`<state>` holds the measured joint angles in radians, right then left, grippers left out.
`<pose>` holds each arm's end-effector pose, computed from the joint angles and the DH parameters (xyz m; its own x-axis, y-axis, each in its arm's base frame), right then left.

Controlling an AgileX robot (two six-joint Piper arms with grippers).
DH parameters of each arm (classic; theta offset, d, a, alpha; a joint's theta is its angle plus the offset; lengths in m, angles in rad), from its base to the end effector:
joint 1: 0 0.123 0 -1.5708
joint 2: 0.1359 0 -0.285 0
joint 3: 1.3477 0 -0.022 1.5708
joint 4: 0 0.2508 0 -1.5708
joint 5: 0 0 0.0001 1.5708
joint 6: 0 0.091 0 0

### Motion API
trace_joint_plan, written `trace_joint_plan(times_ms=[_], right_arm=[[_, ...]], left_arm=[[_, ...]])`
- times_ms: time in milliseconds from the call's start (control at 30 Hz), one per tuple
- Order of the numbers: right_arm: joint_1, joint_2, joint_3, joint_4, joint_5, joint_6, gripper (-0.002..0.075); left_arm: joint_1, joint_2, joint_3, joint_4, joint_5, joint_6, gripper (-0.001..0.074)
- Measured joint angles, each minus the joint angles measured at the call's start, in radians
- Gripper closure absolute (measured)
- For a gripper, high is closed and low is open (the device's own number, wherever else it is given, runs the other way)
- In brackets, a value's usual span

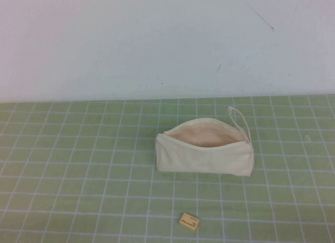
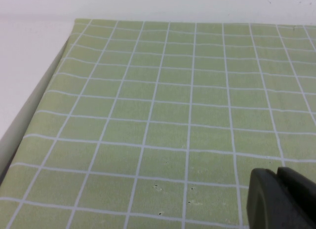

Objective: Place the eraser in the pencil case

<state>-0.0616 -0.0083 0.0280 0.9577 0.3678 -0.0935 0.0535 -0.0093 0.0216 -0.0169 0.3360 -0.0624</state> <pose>0.0536 0.0236 0.1850 -0.2719 0.7242 -0.6337 -0.0452 0.6482 0.7602 0.0536 0.0024 0.1761 -0.2532 -0.0919 -0.9630 -0.0681 0.9947 -0.0771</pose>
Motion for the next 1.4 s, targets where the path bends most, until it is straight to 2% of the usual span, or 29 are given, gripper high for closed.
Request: trace_joint_plan(times_ms=[233,467,633,867,1133,1167,1267,1400], right_arm=[[0.000,0.000,0.000,0.043,-0.025,-0.125,0.0727],[0.000,0.002,-0.056,0.045,0.060,-0.440,0.0727],[0.000,0.148,-0.298,-0.079,0.182,-0.603,0.0727],[0.000,0.509,-0.704,-0.338,0.521,-0.765,0.0727],[0.008,0.877,-0.998,-0.405,0.717,-0.892,0.0727],[0.023,0.922,-1.023,-0.412,0.725,-0.894,0.0727],[0.149,1.096,-1.108,-0.475,0.734,-0.881,0.0727],[0.364,1.241,-1.196,-0.626,0.734,-0.754,0.0727]], left_arm=[[0.000,0.000,0.000,0.000,0.000,0.000,0.0736],[0.000,0.000,0.000,0.000,0.000,0.000,0.0736],[0.000,0.000,0.000,0.000,0.000,0.000,0.0736],[0.000,0.000,0.000,0.000,0.000,0.000,0.0736],[0.000,0.000,0.000,0.000,0.000,0.000,0.0736],[0.000,0.000,0.000,0.000,0.000,0.000,0.0736],[0.000,0.000,0.000,0.000,0.000,0.000,0.0737],[0.000,0.000,0.000,0.000,0.000,0.000,0.0736]])
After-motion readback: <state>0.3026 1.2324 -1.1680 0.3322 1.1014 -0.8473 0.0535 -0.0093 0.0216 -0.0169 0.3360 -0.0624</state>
